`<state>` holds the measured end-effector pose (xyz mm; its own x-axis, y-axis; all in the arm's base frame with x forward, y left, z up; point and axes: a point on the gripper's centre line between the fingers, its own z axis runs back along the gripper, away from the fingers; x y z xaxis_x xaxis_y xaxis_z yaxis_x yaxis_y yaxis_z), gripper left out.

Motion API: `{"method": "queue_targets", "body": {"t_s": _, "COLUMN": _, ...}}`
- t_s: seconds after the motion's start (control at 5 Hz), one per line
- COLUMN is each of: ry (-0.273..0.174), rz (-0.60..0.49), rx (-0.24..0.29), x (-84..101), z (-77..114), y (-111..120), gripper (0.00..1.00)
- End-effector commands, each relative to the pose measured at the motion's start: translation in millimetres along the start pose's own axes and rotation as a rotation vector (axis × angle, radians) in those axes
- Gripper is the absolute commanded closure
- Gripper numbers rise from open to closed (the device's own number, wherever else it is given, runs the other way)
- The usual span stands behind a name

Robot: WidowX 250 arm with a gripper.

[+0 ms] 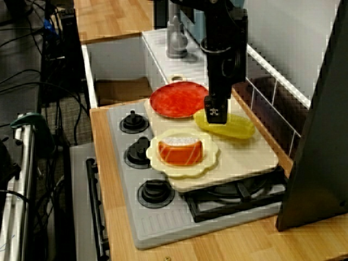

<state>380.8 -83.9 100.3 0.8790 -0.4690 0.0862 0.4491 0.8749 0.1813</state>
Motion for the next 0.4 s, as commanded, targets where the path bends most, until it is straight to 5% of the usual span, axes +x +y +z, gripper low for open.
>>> {"method": "queue_targets", "body": {"t_s": 0.0, "ry": -0.083, "rz": 0.01, "rx": 0.007, "x": -2.4, "z": 34.7, "y": 8, "gripper": 0.0}}
{"method": "queue_targets", "body": {"t_s": 0.2, "ry": -0.1, "rz": 0.002, "rx": 0.003, "x": -9.8, "z": 44.9, "y": 6, "gripper": 0.0}}
